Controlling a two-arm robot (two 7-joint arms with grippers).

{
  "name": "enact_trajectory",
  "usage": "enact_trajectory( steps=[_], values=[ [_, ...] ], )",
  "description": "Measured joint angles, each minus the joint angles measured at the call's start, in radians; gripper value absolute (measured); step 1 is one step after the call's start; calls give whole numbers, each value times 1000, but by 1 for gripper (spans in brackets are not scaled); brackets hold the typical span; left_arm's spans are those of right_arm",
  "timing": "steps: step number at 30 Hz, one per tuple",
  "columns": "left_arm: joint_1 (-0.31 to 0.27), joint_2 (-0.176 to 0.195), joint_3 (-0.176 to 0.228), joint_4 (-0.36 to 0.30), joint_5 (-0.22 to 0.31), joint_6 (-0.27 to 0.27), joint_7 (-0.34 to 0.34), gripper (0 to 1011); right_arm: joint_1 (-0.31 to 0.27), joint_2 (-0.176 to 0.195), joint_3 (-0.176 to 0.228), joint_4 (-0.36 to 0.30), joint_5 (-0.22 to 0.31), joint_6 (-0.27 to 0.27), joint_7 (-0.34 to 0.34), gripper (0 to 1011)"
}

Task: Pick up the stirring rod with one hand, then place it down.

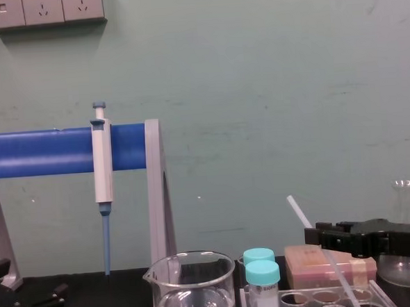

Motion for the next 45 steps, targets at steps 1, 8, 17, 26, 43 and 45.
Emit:
enact_trajectory(
  steps=[1,8,17,26,43,45],
  values=[
    [0,0,0,0,0,0,0,1000,0,0,0,0,0,0,0,405],
    [0,0,0,0,0,0,0,1000,0,0,0,0,0,0,0,147],
    [0,0,0,0,0,0,0,1000,0,0,0,0,0,0,0,70],
    [0,0,0,0,0,0,0,1000,0,0,0,0,0,0,-1,70],
    [0,0,0,0,0,0,0,1000,-127,53,57,-284,33,-12,-110,70],
    [0,0,0,0,0,0,0,1000,-139,57,62,-310,40,-14,-115,70]
  ],
)
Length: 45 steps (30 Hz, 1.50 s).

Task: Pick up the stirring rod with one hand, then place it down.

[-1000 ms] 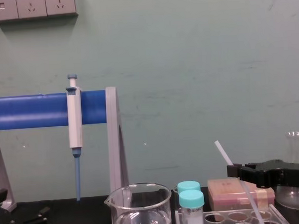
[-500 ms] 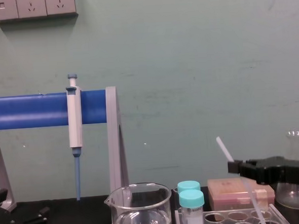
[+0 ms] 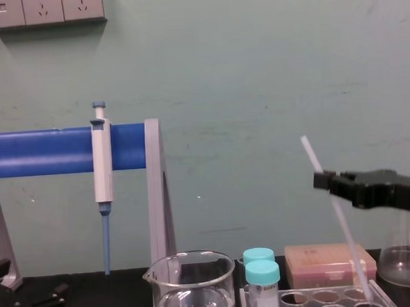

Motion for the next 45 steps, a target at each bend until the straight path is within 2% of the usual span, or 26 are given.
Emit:
enact_trajectory(
  steps=[4,7,10,14,15,17,18,24,25,27,32,37,45],
  values=[
    [0,0,0,0,0,0,0,1000,-35,13,15,-81,15,-20,-25,70],
    [0,0,0,0,0,0,0,1000,-52,17,23,-118,17,-42,-42,70],
    [0,0,0,0,0,0,0,1000,-77,21,35,-165,7,-89,-72,70],
    [0,0,0,0,0,0,0,1000,-111,21,50,-213,-39,-174,-122,70],
    [0,0,0,0,0,0,0,1000,-111,21,50,-213,-39,-174,-122,70],
    [0,0,0,0,0,0,0,1000,-130,16,60,-231,-78,-228,-152,70],
    [0,0,0,0,0,0,0,1000,-130,16,60,-231,-78,-228,-152,70],
    [0,0,0,0,0,0,0,1000,-172,-5,90,-243,-143,-345,-203,70],
    [0,0,0,0,0,0,0,1000,-172,-5,90,-243,-143,-345,-203,70],
    [0,0,0,0,0,0,0,1000,-188,-16,104,-238,-162,-384,-220,70],
    [0,0,0,0,0,0,0,1000,-213,-36,130,-221,-175,-434,-247,70],
    [0,0,0,0,0,0,0,1000,-241,-50,156,-213,-174,-442,-268,70],
    [0,0,0,0,0,0,0,1000,-275,-70,194,-212,-175,-426,-302,70]
  ],
)
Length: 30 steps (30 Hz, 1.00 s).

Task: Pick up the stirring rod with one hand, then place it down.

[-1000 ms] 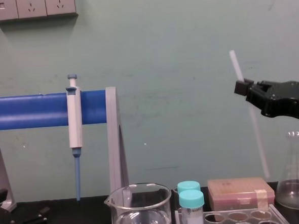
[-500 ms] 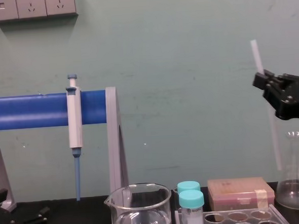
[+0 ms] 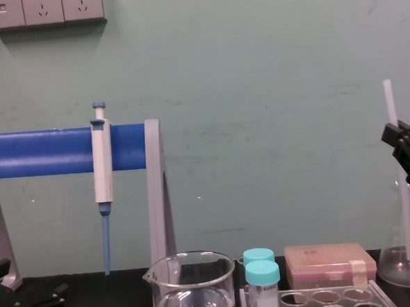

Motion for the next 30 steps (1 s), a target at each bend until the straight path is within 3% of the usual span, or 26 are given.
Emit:
enact_trajectory(
  steps=[30],
  values=[
    [0,0,0,0,0,0,0,1000,0,-1,1,2,-2,4,-2,70]
  ],
)
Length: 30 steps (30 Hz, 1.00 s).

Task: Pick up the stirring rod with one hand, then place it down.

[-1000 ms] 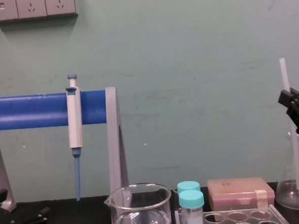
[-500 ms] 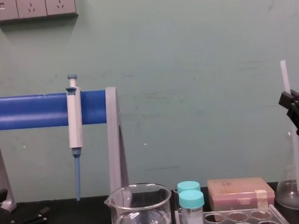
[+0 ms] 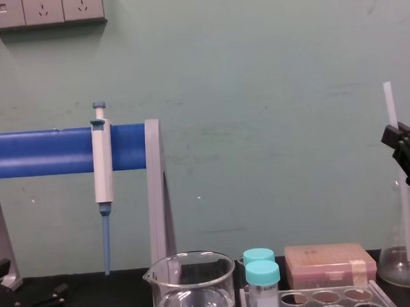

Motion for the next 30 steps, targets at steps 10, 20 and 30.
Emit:
enact_trajectory(
  steps=[10,20,30],
  values=[
    [0,0,0,0,0,0,0,1000,1,1,-1,0,0,-1,1,70],
    [0,0,0,0,0,0,0,1000,1,0,-1,0,0,-1,2,70],
    [0,0,0,0,0,0,0,1000,1,1,-1,0,0,-1,2,70]
  ],
)
